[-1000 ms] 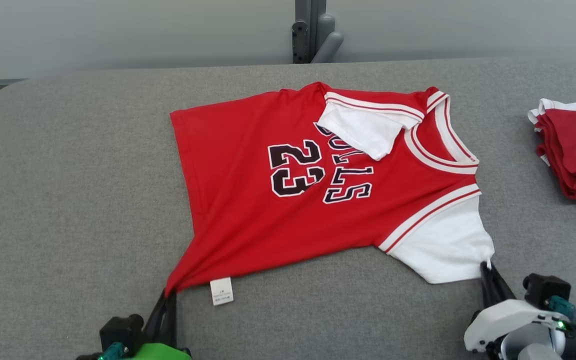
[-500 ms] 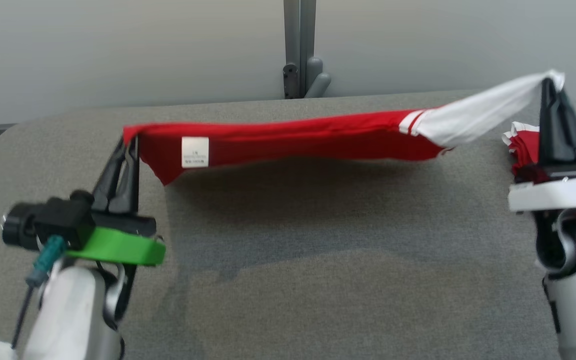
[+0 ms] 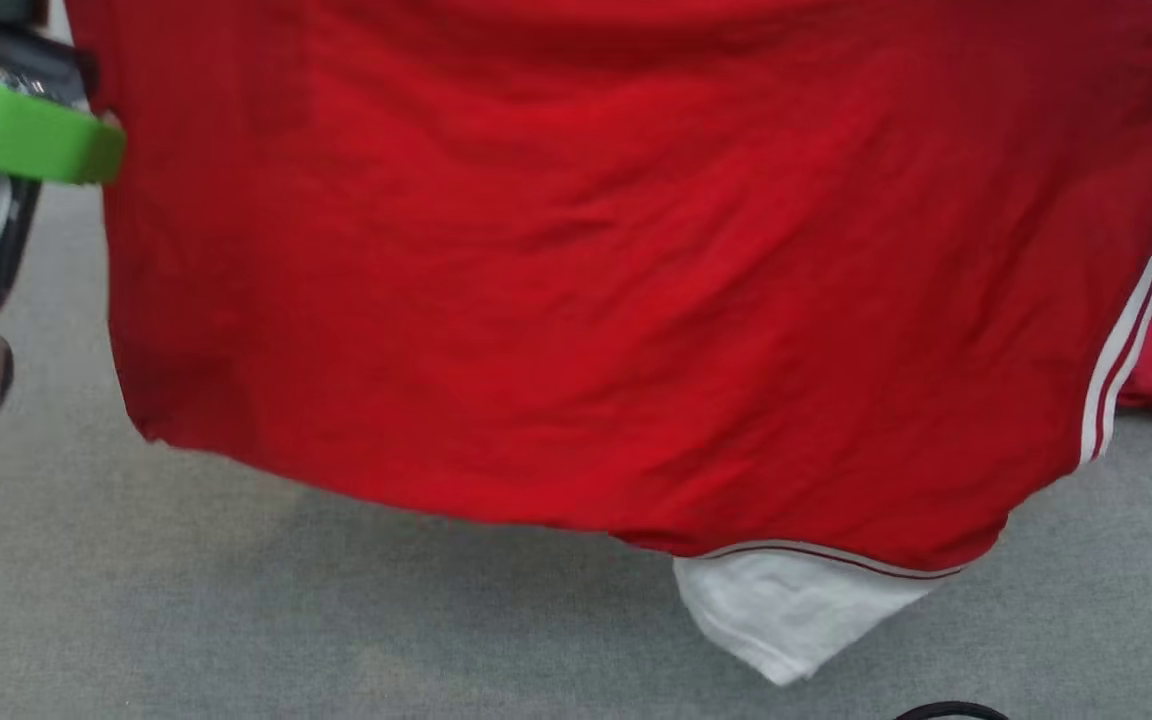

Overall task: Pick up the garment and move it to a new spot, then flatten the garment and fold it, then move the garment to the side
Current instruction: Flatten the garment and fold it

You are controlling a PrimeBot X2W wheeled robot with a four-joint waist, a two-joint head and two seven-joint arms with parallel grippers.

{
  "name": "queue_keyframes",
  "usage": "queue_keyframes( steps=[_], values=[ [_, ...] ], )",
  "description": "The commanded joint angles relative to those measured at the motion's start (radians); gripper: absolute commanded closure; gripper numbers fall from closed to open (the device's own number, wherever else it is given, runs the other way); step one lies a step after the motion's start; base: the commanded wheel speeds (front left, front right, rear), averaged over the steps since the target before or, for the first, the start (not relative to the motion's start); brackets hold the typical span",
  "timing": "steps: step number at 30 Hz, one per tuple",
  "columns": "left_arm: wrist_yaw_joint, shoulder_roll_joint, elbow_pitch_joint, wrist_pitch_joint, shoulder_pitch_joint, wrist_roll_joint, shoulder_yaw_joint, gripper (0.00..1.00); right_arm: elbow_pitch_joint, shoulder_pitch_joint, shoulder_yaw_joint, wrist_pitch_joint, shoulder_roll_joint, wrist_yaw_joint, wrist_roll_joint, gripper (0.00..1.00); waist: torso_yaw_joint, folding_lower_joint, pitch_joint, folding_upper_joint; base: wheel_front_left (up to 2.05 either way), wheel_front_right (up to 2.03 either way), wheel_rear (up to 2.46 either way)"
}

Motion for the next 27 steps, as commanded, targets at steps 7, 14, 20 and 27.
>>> queue_keyframes(
  steps=[7, 14, 20, 27],
  values=[
    [0.002, -0.011, 0.181, 0.021, -0.295, 0.059, -0.047, 1.0, 0.193, -0.33, 0.1, 0.041, -0.068, -0.001, -0.083, 1.0, 0.007, 0.0, 0.315, 0.0, 0.0, 0.0, 0.0],
    [0.037, -0.044, 0.38, -0.009, -0.636, 0.144, -0.073, 1.0, 0.432, -0.749, 0.064, 0.031, -0.077, -0.001, -0.223, 1.0, 0.003, 0.0, 0.48, 0.0, 0.0, 0.0, 0.0],
    [0.048, -0.056, 0.472, -0.04, -0.775, 0.153, -0.064, 1.0, 0.566, -0.932, -0.008, -0.005, -0.023, -0.001, -0.309, 1.0, -0.022, 0.0, 0.535, 0.0, 0.0, 0.0, 0.0],
    [0.013, -0.059, 0.541, -0.042, -0.645, 0.062, -0.045, 1.0, 0.622, -0.839, 0.032, -0.024, -0.019, -0.002, -0.227, 1.0, -0.053, 0.0, 0.617, 0.0, 0.0, 0.0, 0.0]
  ],
)
